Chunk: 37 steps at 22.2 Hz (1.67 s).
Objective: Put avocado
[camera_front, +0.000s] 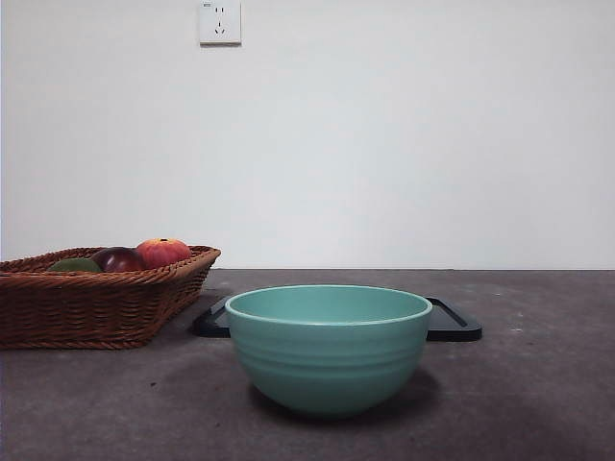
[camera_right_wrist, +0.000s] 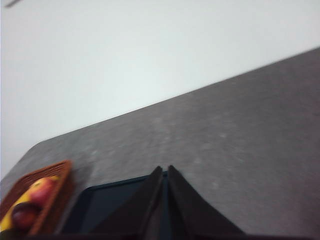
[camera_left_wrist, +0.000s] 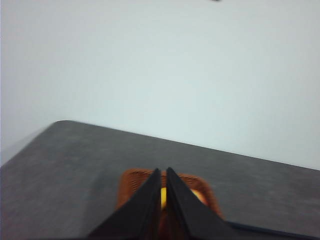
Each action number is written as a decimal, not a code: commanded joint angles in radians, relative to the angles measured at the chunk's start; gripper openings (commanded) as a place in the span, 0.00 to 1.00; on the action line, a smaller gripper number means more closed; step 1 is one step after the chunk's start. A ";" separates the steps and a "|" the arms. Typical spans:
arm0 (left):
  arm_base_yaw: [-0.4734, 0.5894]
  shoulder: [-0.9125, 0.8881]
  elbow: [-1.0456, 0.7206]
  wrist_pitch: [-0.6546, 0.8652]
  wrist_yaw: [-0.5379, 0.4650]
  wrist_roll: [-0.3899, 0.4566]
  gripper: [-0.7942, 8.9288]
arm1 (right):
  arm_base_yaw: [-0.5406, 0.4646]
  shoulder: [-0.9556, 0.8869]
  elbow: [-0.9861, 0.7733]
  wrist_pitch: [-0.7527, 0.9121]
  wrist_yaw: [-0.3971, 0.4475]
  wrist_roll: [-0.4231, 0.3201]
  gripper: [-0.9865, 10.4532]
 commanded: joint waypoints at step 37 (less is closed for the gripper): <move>-0.121 0.183 0.344 -0.410 0.628 0.198 0.22 | 0.253 0.243 0.375 -0.517 -0.294 -0.467 0.10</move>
